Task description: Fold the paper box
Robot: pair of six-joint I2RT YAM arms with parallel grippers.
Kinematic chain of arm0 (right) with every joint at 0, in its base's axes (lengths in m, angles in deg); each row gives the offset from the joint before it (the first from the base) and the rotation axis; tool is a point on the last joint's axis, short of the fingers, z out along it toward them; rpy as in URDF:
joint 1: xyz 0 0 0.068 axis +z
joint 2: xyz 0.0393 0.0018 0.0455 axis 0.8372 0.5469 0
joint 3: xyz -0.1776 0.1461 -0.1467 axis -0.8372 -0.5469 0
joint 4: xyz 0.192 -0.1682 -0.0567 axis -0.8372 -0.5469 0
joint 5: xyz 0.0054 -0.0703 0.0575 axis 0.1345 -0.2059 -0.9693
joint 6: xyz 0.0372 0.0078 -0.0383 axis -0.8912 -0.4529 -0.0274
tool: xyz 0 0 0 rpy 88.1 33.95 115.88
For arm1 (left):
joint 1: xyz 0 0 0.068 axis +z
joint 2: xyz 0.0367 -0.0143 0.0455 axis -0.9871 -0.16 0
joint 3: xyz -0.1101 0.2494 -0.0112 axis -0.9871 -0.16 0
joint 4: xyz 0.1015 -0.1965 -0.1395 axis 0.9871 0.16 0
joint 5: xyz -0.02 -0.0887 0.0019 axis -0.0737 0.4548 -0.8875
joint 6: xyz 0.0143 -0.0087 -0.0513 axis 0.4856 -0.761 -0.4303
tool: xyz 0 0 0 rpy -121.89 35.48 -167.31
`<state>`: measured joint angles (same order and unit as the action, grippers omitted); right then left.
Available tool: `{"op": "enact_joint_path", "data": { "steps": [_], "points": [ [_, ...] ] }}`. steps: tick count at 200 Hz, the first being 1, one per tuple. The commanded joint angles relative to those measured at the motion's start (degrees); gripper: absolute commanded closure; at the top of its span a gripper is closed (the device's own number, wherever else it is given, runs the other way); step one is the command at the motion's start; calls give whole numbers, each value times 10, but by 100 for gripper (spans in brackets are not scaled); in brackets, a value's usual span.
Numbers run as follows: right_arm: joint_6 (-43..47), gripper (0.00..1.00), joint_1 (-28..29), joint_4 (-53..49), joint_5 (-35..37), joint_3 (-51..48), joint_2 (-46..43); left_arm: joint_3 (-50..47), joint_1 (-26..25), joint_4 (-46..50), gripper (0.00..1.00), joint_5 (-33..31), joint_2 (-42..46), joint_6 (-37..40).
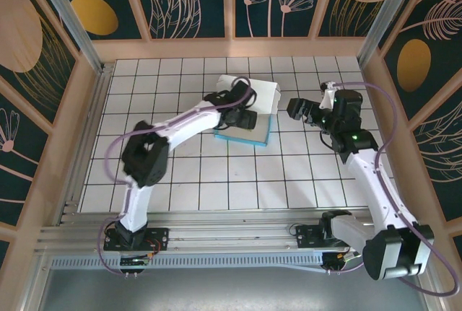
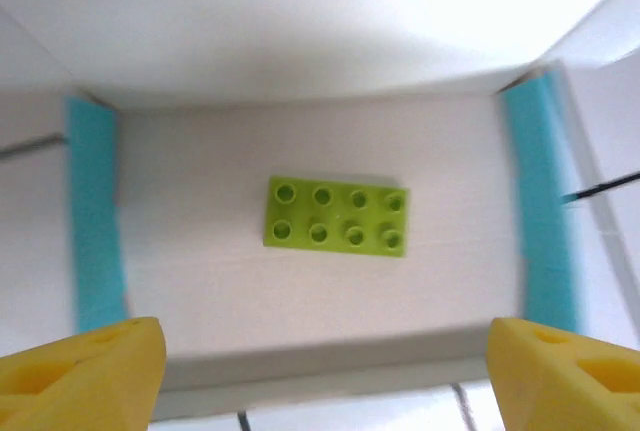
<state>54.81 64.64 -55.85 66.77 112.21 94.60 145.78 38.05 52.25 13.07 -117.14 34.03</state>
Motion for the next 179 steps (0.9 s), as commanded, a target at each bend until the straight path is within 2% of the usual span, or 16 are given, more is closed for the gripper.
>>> {"op": "enact_joint_path", "data": {
  "steps": [1, 26, 46, 60, 107, 140, 179],
  "points": [
    [38, 2, -4, 29, -30, 19, 34, -65, 32, -101, 15, 17, 129, 48],
    [54, 1, -5, 38, -70, 49, 95, -113, 105, -150, 11, 123, 199, 81],
    [61, 1, -3, 35, -92, 85, 149, -94, 158, -141, 10, 238, 181, 131],
    [68, 1, -4, 30, -88, 112, 182, -63, 178, -119, 9, 282, 150, 174],
    [92, 3, -1, -4, -106, 200, 284, 64, 209, -43, 6, 315, 31, 288],
    [139, 13, 2, -74, -74, 274, 348, 128, 209, -3, 4, 337, -32, 352],
    [178, 26, 27, -138, -47, 341, 416, 191, 209, 29, 6, 332, -85, 373]
  ]
}}
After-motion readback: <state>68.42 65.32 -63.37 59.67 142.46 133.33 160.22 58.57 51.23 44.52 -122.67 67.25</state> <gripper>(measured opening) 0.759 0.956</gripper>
